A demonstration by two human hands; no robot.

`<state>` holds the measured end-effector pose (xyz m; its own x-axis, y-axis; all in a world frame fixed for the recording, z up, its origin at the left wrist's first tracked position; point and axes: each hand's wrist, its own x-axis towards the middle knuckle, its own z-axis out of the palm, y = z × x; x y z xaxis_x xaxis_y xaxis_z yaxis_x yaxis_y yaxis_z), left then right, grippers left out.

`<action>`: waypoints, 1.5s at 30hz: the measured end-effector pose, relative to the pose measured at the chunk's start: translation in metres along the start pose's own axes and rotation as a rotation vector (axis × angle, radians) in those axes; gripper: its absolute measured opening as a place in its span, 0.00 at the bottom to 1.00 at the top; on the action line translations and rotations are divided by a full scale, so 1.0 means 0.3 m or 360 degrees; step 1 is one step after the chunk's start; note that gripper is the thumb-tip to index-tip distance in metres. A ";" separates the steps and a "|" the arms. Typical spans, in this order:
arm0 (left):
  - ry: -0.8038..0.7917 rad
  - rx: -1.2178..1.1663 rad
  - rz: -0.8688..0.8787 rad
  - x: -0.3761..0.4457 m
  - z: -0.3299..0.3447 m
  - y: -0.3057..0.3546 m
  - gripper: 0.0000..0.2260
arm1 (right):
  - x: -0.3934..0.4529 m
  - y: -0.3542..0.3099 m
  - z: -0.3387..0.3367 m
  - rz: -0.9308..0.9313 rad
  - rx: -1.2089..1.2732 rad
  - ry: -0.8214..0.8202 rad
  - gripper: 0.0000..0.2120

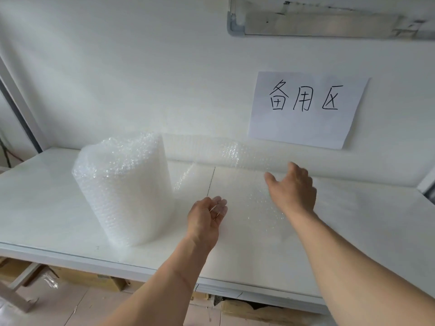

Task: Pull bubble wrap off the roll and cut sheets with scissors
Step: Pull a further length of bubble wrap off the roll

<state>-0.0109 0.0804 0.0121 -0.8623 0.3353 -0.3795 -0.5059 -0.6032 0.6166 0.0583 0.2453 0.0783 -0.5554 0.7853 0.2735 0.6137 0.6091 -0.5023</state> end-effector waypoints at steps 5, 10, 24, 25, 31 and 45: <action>0.0010 -0.0018 -0.0073 0.011 0.004 -0.014 0.05 | 0.103 -0.113 0.041 -0.0522 -0.0121 -0.0076 0.32; -0.0083 -0.0038 -0.0226 0.003 0.007 -0.030 0.02 | 0.173 -0.179 0.113 -0.0680 -0.0011 -0.0227 0.31; -0.0052 0.0168 -0.0076 0.018 -0.018 -0.050 0.04 | 0.256 -0.147 0.252 -0.0425 0.0350 -0.0435 0.23; -0.0064 0.0183 -0.0069 0.016 -0.013 -0.050 0.04 | 0.255 -0.144 0.257 -0.0442 0.0298 -0.0423 0.25; -0.0031 0.0382 0.0092 0.003 0.010 -0.071 0.06 | 0.214 -0.071 0.248 -0.0497 0.0180 -0.0162 0.35; 0.0121 0.0986 0.0258 0.000 0.033 -0.097 0.11 | -0.128 0.279 0.122 -0.0238 0.0064 0.0181 0.22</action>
<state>0.0035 0.1051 0.0011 -0.9364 0.2089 -0.2821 -0.3082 -0.1043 0.9456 0.1105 0.2620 -0.0042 -0.5705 0.6953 0.4372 0.5049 0.7167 -0.4810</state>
